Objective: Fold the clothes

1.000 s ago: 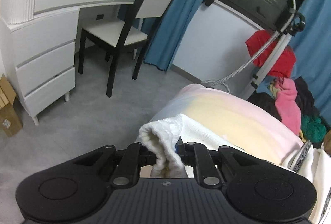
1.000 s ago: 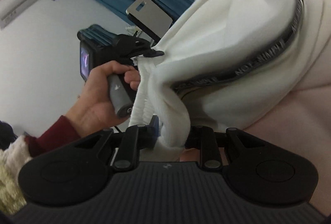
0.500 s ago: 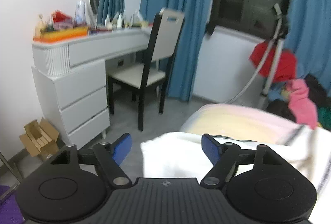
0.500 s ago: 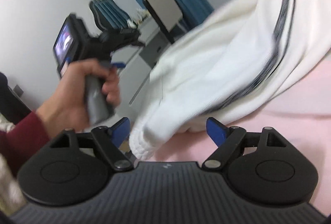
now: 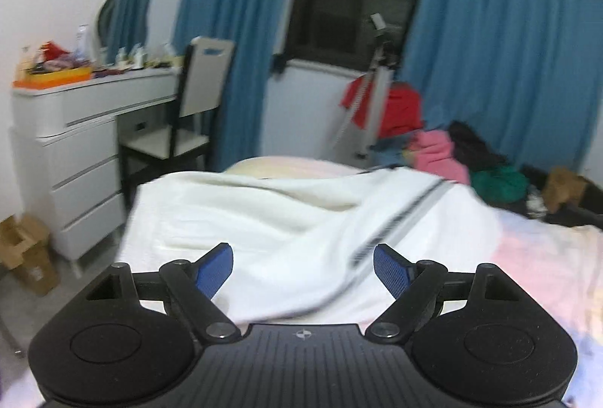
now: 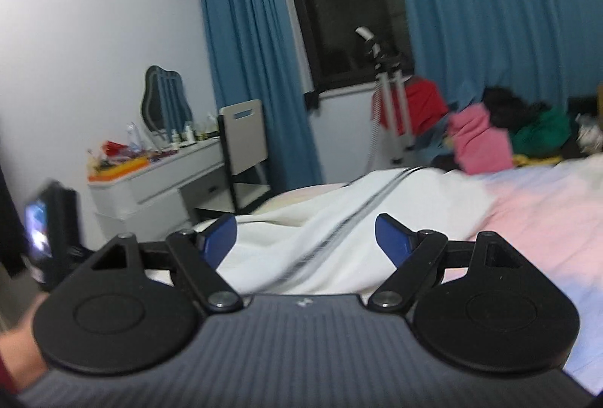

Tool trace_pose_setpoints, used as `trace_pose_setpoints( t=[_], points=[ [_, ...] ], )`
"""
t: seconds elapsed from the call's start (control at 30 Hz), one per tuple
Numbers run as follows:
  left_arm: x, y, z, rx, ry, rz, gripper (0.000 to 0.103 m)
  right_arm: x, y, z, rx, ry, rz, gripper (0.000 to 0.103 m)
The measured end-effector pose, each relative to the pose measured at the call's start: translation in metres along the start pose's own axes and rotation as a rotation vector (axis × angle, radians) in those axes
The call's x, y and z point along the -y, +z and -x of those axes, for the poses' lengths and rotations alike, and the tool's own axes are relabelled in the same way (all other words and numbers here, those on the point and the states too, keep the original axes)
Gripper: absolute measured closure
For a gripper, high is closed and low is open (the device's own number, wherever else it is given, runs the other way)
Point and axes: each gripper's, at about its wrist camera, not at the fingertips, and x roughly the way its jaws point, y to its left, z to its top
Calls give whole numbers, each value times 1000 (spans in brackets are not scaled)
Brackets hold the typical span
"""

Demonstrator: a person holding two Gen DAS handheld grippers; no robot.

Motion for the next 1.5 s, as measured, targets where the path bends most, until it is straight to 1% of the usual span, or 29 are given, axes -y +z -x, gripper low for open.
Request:
trace_pose_setpoints(
  t=[0.07,0.1,0.17,0.27,0.33,0.43,0.57,0.6,0.7,0.77,0.83,0.97,1.03,1.1,1.13,1.23,1.27,1.3,1.33,1.37,1.4,1.5],
  points=[
    [14,-14,8,12,-37,-11,20,11,-3,8,33,-53,34,21],
    [20,-21,11,17,-51,-20,20,18,-8,11,52,-63,29,20],
    [28,-39,14,24,-66,-39,20,30,-20,14,76,-52,1,21],
    [32,-59,12,13,-86,-43,20,47,-36,14,71,-72,-35,21],
    [33,-67,7,2,-94,-30,20,56,-42,11,67,-80,-65,21],
    [36,-72,-3,-6,-112,-29,20,64,-44,4,92,-93,-110,21],
    [36,-77,-23,-6,-108,-30,20,71,-47,-1,115,-109,-122,21],
    [33,-74,-36,-29,-128,-26,20,73,-49,0,112,-112,-132,21],
    [30,-57,-77,-53,-142,-38,20,81,-52,-1,104,-129,-173,21],
    [31,-39,-105,-39,-121,-60,20,87,-54,-4,103,-144,-187,21],
    [30,-21,-135,-29,-107,-59,20,96,-56,-9,91,-151,-220,21],
    [31,14,-208,-61,-95,-33,21,113,-62,-27,64,-159,-298,21],
    [36,27,-240,-69,-107,-25,21,120,-65,-38,55,-166,-329,21],
    [43,38,-274,-94,-127,-13,23,126,-69,-52,41,-169,-343,21],
    [46,42,-288,-112,-144,13,28,129,-72,-60,35,-169,-348,21],
    [54,54,-328,-165,-197,98,34,139,-83,-85,-6,-169,-369,21],
    [59,53,-332,-176,-207,87,42,142,-87,-94,-22,-168,-380,21],
    [65,52,-335,-186,-217,73,48,145,-91,-101,-36,-165,-390,21],
    [70,50,-339,-196,-226,59,67,147,-95,-107,-46,-159,-399,21],
    [75,49,-343,-206,-235,45,91,148,-98,-112,-53,-155,-400,21],
    [81,48,-346,-215,-244,31,97,149,-100,-116,-60,-157,-399,21],
    [97,39,-310,-169,-250,-27,100,151,-103,-119,-72,-166,-410,21]
  ],
)
